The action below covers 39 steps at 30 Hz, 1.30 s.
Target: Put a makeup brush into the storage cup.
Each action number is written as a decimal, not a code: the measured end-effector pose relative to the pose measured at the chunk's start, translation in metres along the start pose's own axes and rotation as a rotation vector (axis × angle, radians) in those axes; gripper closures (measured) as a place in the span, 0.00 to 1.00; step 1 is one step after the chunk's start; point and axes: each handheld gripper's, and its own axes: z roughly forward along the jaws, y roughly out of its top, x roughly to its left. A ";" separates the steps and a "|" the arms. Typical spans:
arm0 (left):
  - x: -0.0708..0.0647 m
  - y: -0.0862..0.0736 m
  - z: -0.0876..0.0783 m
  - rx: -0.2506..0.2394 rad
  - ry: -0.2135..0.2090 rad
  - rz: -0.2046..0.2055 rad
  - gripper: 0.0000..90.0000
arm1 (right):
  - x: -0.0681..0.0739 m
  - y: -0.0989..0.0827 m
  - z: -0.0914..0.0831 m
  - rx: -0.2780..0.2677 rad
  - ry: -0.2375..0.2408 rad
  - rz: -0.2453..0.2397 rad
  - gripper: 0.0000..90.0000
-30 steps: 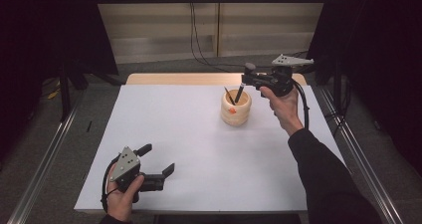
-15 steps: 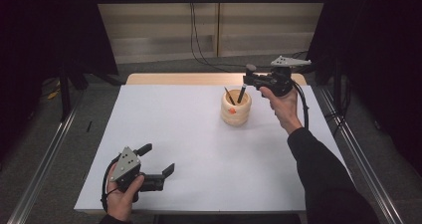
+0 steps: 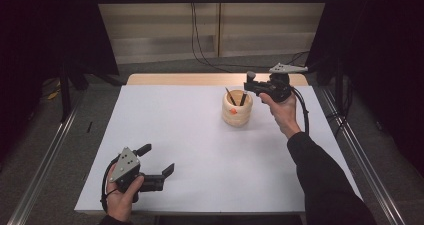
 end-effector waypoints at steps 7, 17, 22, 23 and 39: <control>0.000 0.000 0.000 0.004 0.002 0.004 0.02 | 0.000 -0.008 0.001 -0.001 -0.011 0.008 0.86; 0.000 -0.001 0.000 0.004 0.002 0.003 0.02 | -0.001 -0.011 0.002 0.001 -0.009 0.008 0.86; 0.001 -0.001 0.002 0.010 0.010 0.002 0.02 | -0.003 -0.013 0.003 0.005 -0.002 0.019 0.86; 0.002 -0.001 0.002 0.007 0.007 0.005 0.02 | -0.003 -0.013 0.003 0.005 -0.002 0.016 0.86; 0.000 -0.001 0.001 0.011 0.014 0.009 0.02 | 0.002 -0.014 0.003 -0.008 0.003 -0.003 0.46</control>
